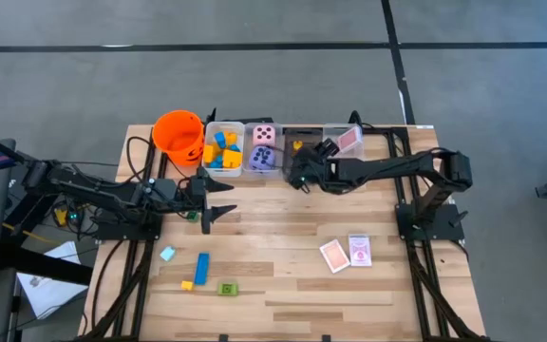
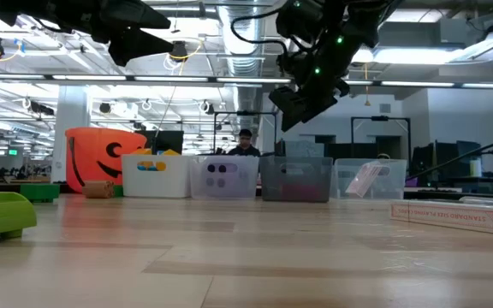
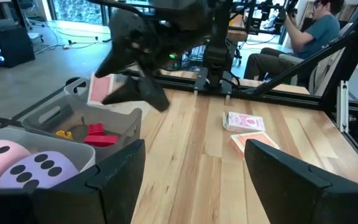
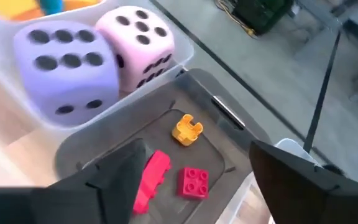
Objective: Pick & Place Toys
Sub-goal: Put the green game piece into the black bin
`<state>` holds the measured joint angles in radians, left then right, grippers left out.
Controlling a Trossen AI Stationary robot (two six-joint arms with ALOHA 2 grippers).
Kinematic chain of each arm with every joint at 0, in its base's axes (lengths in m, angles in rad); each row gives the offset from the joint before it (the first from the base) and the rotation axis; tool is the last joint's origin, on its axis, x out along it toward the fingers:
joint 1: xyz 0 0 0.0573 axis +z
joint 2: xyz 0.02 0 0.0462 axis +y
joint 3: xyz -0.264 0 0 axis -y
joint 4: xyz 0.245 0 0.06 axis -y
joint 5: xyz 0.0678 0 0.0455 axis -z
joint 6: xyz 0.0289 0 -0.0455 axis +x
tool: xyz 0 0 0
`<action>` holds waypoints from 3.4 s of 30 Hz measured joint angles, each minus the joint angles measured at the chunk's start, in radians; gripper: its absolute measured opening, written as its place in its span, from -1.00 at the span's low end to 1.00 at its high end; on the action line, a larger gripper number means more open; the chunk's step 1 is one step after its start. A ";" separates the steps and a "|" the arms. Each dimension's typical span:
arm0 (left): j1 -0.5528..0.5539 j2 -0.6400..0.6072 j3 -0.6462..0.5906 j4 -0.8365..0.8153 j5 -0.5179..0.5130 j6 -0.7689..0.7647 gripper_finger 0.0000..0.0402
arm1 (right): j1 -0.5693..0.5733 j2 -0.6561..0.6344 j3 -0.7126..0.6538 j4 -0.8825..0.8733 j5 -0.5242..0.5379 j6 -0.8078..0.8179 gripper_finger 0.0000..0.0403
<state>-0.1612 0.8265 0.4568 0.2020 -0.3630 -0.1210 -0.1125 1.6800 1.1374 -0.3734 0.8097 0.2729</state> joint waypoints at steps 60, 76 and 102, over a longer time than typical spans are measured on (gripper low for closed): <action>-0.719 0.835 0.034 0.291 -0.243 -0.332 0.12 | 0.592 0.273 0.000 0.711 -0.065 -0.150 0.47; -0.719 0.903 0.035 0.248 -0.190 -0.387 0.11 | 0.576 0.272 0.000 0.711 -0.159 -0.089 0.47; -0.569 0.698 0.034 0.339 -0.207 -0.599 -0.31 | 0.605 0.272 0.000 0.781 -0.259 -0.235 0.47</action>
<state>-0.7304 1.5249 0.4904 0.5411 -0.5701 -0.7198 0.4924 1.9518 1.1377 0.4077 0.5502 0.0375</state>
